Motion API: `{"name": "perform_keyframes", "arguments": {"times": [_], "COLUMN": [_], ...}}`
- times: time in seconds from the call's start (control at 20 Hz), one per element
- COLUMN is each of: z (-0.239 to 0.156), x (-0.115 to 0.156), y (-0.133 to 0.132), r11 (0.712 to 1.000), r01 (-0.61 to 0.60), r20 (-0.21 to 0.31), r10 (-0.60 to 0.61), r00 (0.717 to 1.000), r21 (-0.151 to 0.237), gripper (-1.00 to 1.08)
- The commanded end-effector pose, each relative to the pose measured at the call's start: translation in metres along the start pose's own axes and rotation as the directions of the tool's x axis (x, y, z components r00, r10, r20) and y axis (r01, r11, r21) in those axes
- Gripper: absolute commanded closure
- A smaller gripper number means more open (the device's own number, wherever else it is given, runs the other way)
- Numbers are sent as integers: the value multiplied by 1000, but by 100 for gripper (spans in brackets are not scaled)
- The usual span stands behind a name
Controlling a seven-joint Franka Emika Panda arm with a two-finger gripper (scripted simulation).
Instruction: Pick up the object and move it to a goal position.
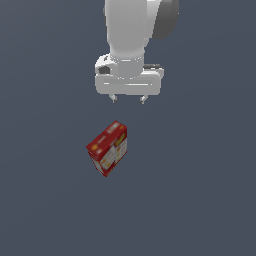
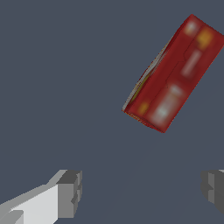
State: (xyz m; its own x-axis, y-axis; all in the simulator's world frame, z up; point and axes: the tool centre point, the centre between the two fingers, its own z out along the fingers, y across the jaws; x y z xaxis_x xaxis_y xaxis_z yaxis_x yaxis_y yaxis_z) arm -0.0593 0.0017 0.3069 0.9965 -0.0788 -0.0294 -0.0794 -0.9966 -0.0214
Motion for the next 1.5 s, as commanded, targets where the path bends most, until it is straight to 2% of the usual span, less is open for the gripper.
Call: {"name": "perform_keyframes", "arguments": {"times": [0.0,0.2,0.5,0.95,1.15,1.45], "z": [5,16,36,56,60,63], "x": [11,33,65,91,95,95], "y": [7,21,45,68,73,72], "r11": [998,984,934,863,848,849], "r01": [-59,-178,-358,-506,-530,-528], "r20": [-3,-9,-20,-33,-36,-35], "r10": [59,178,358,506,529,528], "r00": [998,984,933,862,848,849], "r21": [1,1,0,-2,-2,-3], "gripper": [-92,-92,-92,-92,-92,-92]}}
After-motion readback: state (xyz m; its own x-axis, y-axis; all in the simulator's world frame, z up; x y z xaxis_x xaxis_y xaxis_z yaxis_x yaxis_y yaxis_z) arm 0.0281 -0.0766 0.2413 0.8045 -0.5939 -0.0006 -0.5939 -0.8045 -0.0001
